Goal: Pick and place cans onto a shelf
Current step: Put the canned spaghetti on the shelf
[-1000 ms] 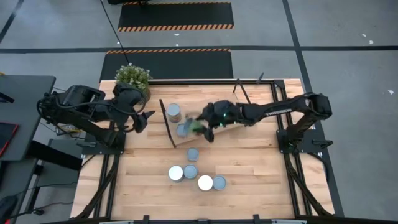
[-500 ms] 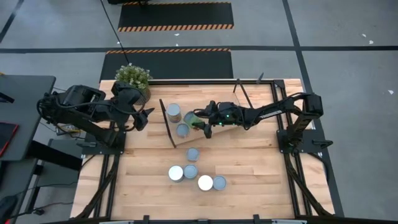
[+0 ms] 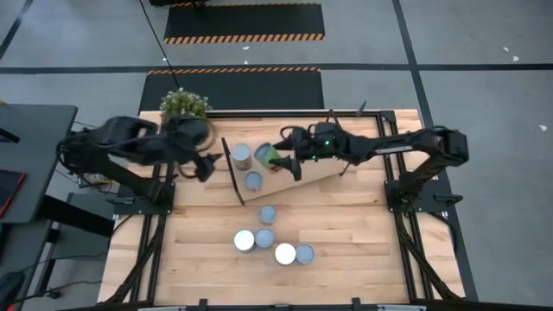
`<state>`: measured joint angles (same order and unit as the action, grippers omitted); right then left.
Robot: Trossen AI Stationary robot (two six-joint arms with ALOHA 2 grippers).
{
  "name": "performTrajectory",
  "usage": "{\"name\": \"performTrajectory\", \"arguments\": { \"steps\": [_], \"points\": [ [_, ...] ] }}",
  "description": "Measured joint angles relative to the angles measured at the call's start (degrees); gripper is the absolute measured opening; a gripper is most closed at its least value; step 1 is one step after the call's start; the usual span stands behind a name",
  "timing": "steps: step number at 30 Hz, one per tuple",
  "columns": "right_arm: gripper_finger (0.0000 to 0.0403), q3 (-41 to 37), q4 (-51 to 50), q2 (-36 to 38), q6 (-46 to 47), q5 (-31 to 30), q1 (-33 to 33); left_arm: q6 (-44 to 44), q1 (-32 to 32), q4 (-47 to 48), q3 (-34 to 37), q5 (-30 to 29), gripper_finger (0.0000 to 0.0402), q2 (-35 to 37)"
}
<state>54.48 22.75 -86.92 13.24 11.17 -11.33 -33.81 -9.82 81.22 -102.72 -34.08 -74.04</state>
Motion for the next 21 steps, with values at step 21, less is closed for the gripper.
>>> {"name": "performTrajectory", "arguments": {
  "steps": [21],
  "points": [
    [0.0269, 13.33, -18.35, 11.83, -8.39, -8.96, 2.53, 20.01, 16.78, -27.78, 0.07, 12.56, 0.0375, -9.57]
  ]
}}
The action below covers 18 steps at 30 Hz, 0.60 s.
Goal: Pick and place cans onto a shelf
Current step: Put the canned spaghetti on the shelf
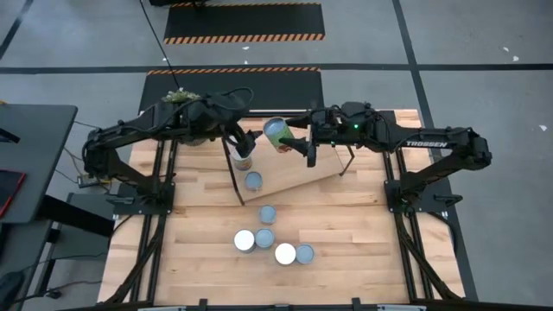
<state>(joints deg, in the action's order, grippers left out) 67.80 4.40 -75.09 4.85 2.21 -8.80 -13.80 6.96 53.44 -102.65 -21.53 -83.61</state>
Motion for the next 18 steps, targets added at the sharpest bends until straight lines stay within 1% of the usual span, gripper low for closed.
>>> {"name": "performTrajectory", "arguments": {
  "steps": [3, 9, 14, 18],
  "points": [
    [0.0269, 0.20, 0.78, -0.10, -0.43, -1.06, 0.58, 0.54, 0.02, -1.54, 0.00, 0.60, 0.0375, 0.04],
    [0.0270, 0.16, 2.08, -0.55, -1.34, -2.09, 1.93, 1.96, 0.00, -1.67, 0.00, 0.80, 0.0375, -0.31],
    [0.0270, 0.18, 0.12, -0.55, -1.65, -2.02, 2.25, 2.94, 0.00, -2.20, 0.02, 0.77, 0.0375, -0.44],
    [0.0270, 0.15, -2.61, -0.64, -1.61, -1.65, 2.25, 3.31, 0.00, -4.93, -0.04, 0.65, 0.0375, -0.20]
  ]
}}
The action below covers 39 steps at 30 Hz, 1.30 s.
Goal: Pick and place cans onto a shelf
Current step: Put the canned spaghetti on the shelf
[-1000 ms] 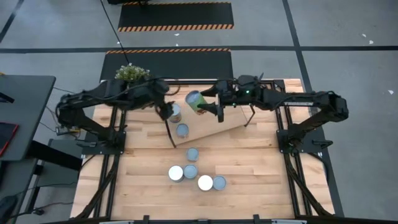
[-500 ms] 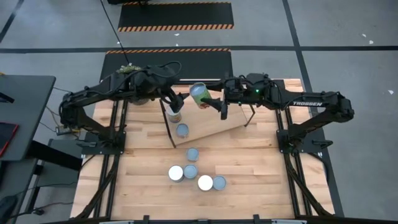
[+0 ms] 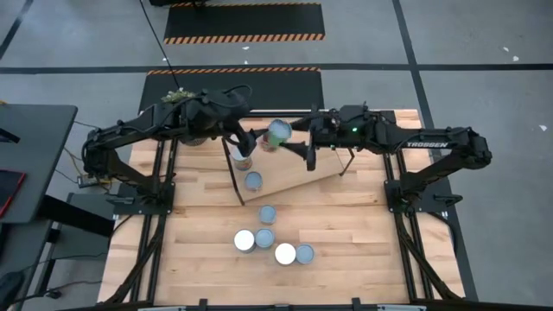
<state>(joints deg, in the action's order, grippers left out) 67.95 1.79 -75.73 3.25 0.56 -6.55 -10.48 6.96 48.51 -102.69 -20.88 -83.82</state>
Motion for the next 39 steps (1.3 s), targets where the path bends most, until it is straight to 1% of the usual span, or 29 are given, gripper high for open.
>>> {"name": "performTrajectory", "arguments": {
  "steps": [2, 5, 11, 16, 19, 23, 25, 30, 33, 39],
  "points": [
    [0.0271, -0.16, -0.33, -0.75, -0.03, 1.22, 0.10, 0.65, -0.03, -2.67, -0.13, 0.16, 0.0375, -0.05],
    [0.0271, -0.12, -1.19, -0.23, -0.11, 1.78, 0.28, 1.67, -0.06, -3.79, -0.02, 0.36, 0.0375, -0.36],
    [0.0263, -0.07, -4.04, 0.40, -0.43, -0.54, 0.11, 2.17, 0.00, 1.48, -0.56, -1.22, 0.0375, 0.62],
    [0.0262, -0.10, -11.25, 0.19, -1.71, -1.01, -0.78, 2.21, 0.00, 3.26, -0.55, -2.23, 0.0375, 2.17],
    [0.0262, -0.44, -13.15, -0.24, -2.33, -1.01, -1.58, 2.17, 0.00, 3.92, -0.57, -2.41, 0.0375, 3.09],
    [0.0260, -3.30, -12.52, -1.41, -2.26, -0.96, -1.95, 1.84, -0.02, 5.06, -0.55, -2.72, 0.0375, 3.98],
    [0.0259, -5.39, -8.68, -2.43, -1.52, -0.74, -1.95, 1.31, -0.02, 5.90, -0.59, -2.87, 0.0375, 4.20],
    [0.0259, -10.20, -2.62, -6.30, 0.12, -0.12, -1.48, 0.55, -0.07, 11.83, -0.54, -2.83, 0.0375, 4.06],
    [0.0259, -11.04, 0.75, -8.83, 0.24, -0.07, -0.94, 0.01, -0.07, 13.58, -0.42, -2.41, 0.0375, 4.07],
    [0.0259, -11.27, 2.93, -14.45, 1.07, 0.67, 0.28, -0.94, -0.07, 14.17, -0.42, -1.70, 0.0375, 4.07]
  ]
}}
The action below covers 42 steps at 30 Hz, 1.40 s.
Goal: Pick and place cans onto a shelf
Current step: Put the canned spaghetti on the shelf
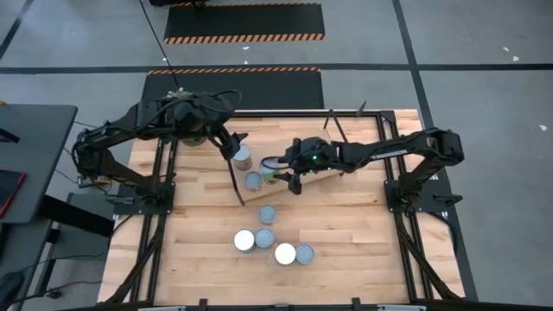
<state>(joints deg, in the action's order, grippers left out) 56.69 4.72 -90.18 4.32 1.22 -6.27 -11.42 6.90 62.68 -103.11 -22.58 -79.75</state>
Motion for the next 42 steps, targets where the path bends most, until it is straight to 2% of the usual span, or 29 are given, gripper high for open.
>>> {"name": "performTrajectory", "arguments": {
  "steps": [9, 16, 34, 38, 42],
  "points": [
    [0.0257, 0.02, 0.63, -4.44, -0.37, -0.01, 0.07, -0.45, 0.00, 2.50, 0.02, 1.37, 0.0375, 0.00],
    [0.0257, 0.02, -0.57, -4.52, -3.96, -0.01, -0.15, -1.09, 0.00, 2.83, 0.02, 1.41, 0.0375, 0.00],
    [0.0284, 0.11, -9.75, -3.41, -4.33, -0.16, -2.18, 0.11, 0.00, 2.77, 0.02, 1.41, 0.0375, 0.00],
    [0.0290, 2.28, -16.91, -3.36, -3.96, -2.50, -2.18, 0.07, 0.00, 2.77, 0.02, 1.41, 0.0375, 0.00],
    [0.0289, 3.80, -20.10, -3.34, -3.93, -9.10, -2.18, 0.07, 0.00, 2.75, 0.02, 1.41, 0.0375, 0.00]
  ]
}}
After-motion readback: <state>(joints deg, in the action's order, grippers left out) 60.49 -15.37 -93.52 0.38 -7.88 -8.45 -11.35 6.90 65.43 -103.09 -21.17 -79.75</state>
